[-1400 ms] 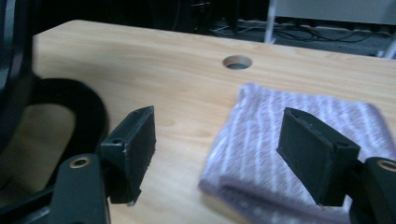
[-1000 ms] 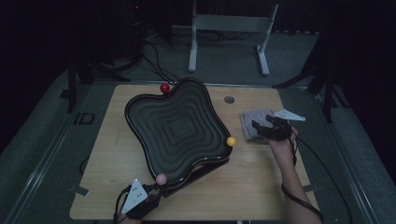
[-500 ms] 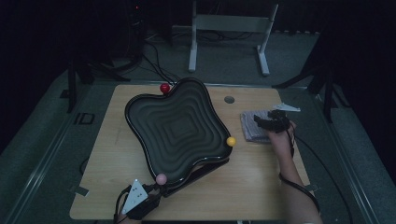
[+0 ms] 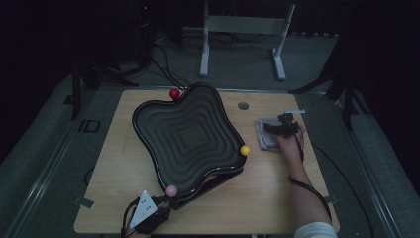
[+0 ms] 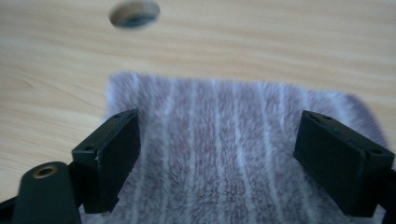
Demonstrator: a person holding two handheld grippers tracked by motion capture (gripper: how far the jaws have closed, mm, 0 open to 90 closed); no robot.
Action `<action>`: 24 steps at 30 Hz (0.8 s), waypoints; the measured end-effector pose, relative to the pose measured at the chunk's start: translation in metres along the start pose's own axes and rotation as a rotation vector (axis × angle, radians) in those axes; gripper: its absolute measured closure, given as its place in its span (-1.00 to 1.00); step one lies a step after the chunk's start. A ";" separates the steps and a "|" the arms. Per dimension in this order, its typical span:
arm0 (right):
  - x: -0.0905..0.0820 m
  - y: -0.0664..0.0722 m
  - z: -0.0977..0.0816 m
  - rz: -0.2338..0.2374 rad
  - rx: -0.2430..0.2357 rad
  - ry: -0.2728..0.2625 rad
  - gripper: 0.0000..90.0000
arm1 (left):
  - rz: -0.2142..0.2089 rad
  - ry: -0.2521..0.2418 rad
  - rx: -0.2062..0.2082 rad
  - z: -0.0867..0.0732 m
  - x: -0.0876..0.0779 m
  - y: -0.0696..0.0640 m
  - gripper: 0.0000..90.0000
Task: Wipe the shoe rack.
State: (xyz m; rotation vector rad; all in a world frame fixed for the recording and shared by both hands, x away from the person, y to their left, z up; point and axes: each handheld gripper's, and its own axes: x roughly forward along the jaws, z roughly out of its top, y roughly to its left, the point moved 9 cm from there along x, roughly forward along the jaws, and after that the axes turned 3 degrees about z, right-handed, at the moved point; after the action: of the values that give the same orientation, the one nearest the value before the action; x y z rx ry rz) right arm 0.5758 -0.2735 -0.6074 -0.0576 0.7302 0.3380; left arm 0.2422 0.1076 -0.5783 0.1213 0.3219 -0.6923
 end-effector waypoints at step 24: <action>-0.027 0.022 -0.007 0.054 -0.028 0.011 0.60 | -0.059 0.001 -0.084 0.003 -0.019 -0.002 0.14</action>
State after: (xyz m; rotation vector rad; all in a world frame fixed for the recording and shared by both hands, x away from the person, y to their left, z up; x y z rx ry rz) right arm 0.5459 -0.2613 -0.5934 -0.0658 0.7391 0.3998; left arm 0.2275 0.1167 -0.5691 0.0321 0.3563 -0.7362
